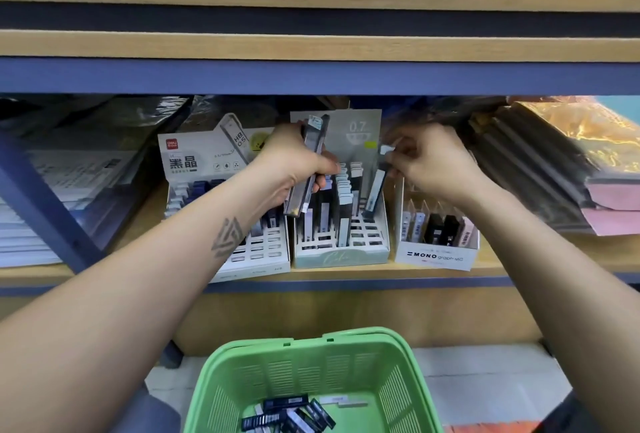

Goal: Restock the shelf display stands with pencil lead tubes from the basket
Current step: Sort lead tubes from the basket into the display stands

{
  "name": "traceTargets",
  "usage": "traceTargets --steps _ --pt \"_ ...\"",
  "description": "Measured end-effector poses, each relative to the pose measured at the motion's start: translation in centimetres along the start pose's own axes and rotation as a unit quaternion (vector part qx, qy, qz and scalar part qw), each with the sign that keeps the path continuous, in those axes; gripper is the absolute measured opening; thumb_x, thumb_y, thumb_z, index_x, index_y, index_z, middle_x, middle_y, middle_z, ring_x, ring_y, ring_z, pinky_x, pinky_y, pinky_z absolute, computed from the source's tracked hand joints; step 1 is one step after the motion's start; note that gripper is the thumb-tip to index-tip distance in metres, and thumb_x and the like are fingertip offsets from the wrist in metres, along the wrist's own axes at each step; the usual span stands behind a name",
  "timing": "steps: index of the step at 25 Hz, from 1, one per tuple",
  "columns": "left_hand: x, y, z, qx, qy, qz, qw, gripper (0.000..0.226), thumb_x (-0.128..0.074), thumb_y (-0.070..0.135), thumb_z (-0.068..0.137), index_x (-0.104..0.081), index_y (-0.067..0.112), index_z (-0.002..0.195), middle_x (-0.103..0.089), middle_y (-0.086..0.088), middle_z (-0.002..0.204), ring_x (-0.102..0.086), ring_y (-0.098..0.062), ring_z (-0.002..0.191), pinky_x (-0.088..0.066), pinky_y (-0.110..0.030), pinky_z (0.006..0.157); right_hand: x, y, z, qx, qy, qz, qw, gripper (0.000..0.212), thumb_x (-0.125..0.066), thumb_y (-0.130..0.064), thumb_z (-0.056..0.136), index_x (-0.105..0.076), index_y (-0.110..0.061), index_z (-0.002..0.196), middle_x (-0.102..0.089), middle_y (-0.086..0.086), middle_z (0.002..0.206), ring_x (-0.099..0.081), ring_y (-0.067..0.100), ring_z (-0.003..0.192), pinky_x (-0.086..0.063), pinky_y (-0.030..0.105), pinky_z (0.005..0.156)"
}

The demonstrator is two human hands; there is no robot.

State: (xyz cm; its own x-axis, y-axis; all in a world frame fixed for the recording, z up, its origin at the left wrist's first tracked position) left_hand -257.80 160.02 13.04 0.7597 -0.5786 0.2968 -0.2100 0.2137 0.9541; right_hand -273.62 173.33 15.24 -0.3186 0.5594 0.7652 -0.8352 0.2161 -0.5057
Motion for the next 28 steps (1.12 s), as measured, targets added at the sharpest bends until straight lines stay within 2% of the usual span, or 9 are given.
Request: traceTargets --steps 3,5,10,13,18,22,25,28 --pt "-0.6 -0.1 0.6 0.000 -0.006 0.051 0.999 0.031 -0.082 -0.006 0.075 -0.067 -0.005 0.102 -0.075 -0.018 0.084 -0.060 -0.014 0.042 -0.056 -0.028 0.047 -0.5 0.0 0.6 0.026 0.033 -0.025 0.999 0.017 -0.070 -0.013 0.091 -0.071 -0.016 0.108 -0.073 0.002 0.097 -0.066 0.015 0.086 -0.053 0.028 0.081" --pt "-0.9 -0.4 0.9 0.009 -0.020 0.076 0.997 0.029 -0.082 -0.004 0.077 -0.068 -0.004 0.103 -0.075 -0.016 0.082 -0.062 -0.014 0.045 -0.056 -0.028 0.049 -1.3 0.2 1.0 0.030 0.028 -0.033 0.999 0.016 -0.071 -0.012 0.090 -0.072 -0.015 0.105 -0.072 0.004 0.100 -0.065 0.017 0.090 -0.054 0.030 0.082" --pt "-1.2 -0.7 1.2 0.007 -0.038 0.117 0.992 0.025 -0.082 -0.001 0.079 -0.069 -0.004 0.100 -0.073 -0.017 0.074 -0.063 -0.016 0.048 -0.054 -0.028 0.050 -1.9 0.4 1.4 0.026 -0.009 -0.013 1.000 0.019 -0.073 -0.006 0.088 -0.068 -0.025 0.089 -0.069 -0.005 0.088 -0.067 0.014 0.085 -0.060 0.036 0.080" --pt "-1.4 -0.5 1.1 0.006 -0.042 0.125 0.991 0.027 -0.081 -0.002 0.078 -0.068 -0.008 0.102 -0.074 -0.023 0.080 -0.062 -0.020 0.051 -0.056 -0.031 0.053 -2.1 0.2 1.3 0.020 -0.031 -0.005 0.999 0.024 -0.073 -0.003 0.085 -0.066 -0.025 0.082 -0.067 -0.008 0.079 -0.069 0.017 0.079 -0.061 0.041 0.077" --pt "-1.5 -0.4 1.1 0.005 -0.039 0.128 0.991 0.029 -0.079 -0.005 0.078 -0.067 -0.010 0.104 -0.073 -0.025 0.080 -0.061 -0.018 0.047 -0.055 -0.032 0.051 -1.2 0.2 1.1 0.028 0.005 -0.014 0.999 0.025 -0.073 -0.002 0.085 -0.066 -0.025 0.086 -0.063 -0.009 0.077 -0.068 0.016 0.080 -0.058 0.031 0.077" --pt "-1.5 -0.5 1.1 0.004 -0.042 0.129 0.991 0.029 -0.079 -0.006 0.078 -0.067 -0.010 0.104 -0.072 -0.026 0.079 -0.060 -0.019 0.046 -0.054 -0.031 0.050 -1.3 0.5 1.0 0.012 0.011 -0.007 1.000 0.024 -0.071 -0.002 0.087 -0.065 -0.025 0.088 -0.064 -0.010 0.077 -0.070 0.018 0.081 -0.059 0.034 0.079" --pt "-1.4 -0.5 1.1 0.007 -0.043 0.131 0.990 0.029 -0.079 -0.005 0.078 -0.067 -0.008 0.104 -0.072 -0.023 0.079 -0.061 -0.017 0.046 -0.055 -0.031 0.052 -1.5 0.9 1.2 0.001 0.027 0.003 1.000 0.020 -0.070 -0.004 0.088 -0.068 -0.022 0.095 -0.067 -0.001 0.085 -0.069 0.021 0.085 -0.059 0.037 0.083" --pt "-1.4 -0.6 1.2 0.009 -0.042 0.130 0.991 0.030 -0.079 -0.005 0.078 -0.067 -0.008 0.105 -0.073 -0.024 0.082 -0.061 -0.017 0.047 -0.055 -0.031 0.052 -1.7 0.7 1.2 0.005 0.032 0.008 0.999 0.020 -0.069 -0.003 0.089 -0.069 -0.021 0.097 -0.069 -0.001 0.090 -0.070 0.019 0.087 -0.059 0.035 0.083"
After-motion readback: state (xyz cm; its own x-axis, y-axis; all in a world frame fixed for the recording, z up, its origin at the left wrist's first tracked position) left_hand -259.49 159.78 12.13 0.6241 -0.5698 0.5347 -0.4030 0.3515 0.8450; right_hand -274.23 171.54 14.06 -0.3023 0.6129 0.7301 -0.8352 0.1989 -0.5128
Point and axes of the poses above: each hand's wrist, its own z-axis towards the middle knuckle, its own x-axis out of the back of the hand, y = z × x, the point moved 7 cm from there along z, towards the middle knuckle
